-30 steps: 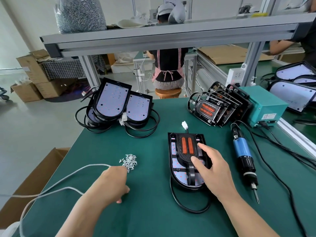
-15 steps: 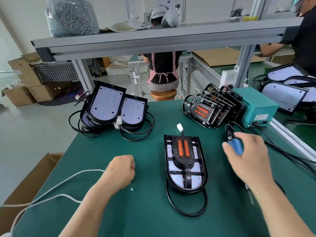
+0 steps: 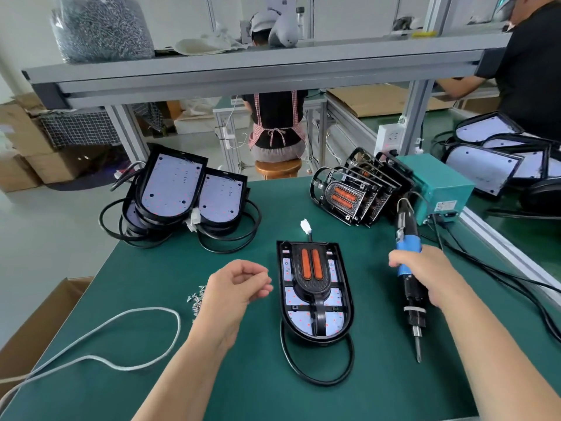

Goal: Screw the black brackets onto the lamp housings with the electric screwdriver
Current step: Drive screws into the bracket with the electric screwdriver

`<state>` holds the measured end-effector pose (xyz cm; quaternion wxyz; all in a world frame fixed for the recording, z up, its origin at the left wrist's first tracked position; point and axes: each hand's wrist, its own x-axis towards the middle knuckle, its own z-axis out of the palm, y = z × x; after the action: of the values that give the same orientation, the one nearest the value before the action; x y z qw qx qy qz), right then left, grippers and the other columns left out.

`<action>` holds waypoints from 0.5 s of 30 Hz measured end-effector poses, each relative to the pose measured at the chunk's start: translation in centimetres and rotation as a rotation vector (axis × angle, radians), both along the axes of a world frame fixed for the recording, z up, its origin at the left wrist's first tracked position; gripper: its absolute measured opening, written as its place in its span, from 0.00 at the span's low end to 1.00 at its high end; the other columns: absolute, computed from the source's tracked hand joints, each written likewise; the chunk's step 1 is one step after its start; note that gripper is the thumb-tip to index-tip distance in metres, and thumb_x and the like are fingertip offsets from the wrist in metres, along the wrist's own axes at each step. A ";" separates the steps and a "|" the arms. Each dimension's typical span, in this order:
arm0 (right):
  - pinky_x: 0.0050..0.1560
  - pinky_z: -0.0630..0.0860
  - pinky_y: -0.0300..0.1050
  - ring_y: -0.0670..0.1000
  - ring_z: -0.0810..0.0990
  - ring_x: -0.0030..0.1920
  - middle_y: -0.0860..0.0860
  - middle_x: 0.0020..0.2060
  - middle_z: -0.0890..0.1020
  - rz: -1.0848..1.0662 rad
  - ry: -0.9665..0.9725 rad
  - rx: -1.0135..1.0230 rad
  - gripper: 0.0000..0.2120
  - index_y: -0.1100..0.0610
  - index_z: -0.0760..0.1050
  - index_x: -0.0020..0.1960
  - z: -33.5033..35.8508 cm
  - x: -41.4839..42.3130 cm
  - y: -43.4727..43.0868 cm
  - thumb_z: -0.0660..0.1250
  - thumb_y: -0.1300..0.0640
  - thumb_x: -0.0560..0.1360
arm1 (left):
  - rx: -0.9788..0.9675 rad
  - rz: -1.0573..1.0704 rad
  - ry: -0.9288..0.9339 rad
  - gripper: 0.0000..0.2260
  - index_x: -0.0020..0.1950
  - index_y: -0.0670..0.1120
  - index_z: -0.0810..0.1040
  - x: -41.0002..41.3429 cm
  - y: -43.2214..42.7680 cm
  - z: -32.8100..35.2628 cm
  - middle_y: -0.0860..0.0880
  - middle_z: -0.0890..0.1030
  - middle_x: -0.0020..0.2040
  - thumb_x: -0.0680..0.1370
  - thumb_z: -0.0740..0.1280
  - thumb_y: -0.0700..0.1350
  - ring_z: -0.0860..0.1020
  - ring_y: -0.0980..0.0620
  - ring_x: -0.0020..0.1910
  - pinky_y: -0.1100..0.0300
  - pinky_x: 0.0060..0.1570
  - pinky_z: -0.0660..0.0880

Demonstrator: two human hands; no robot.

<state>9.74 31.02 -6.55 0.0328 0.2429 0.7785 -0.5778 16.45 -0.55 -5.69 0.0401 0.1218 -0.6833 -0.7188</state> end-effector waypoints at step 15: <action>0.28 0.67 0.38 0.49 0.72 0.31 0.51 0.34 0.74 -0.099 0.455 -1.099 0.14 0.62 0.75 0.61 2.5 2.4 -2.5 0.60 0.59 0.77 | 0.347 -0.133 0.018 0.04 0.47 0.37 0.80 1.5 3.3 1.1 0.39 0.83 0.42 0.72 0.71 0.32 0.83 0.50 0.39 0.65 0.39 0.79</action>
<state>12.10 28.51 -4.07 -0.0409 0.0964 0.3405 -0.9344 17.95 2.78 -4.57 -0.0231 0.0750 -0.5552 -0.8280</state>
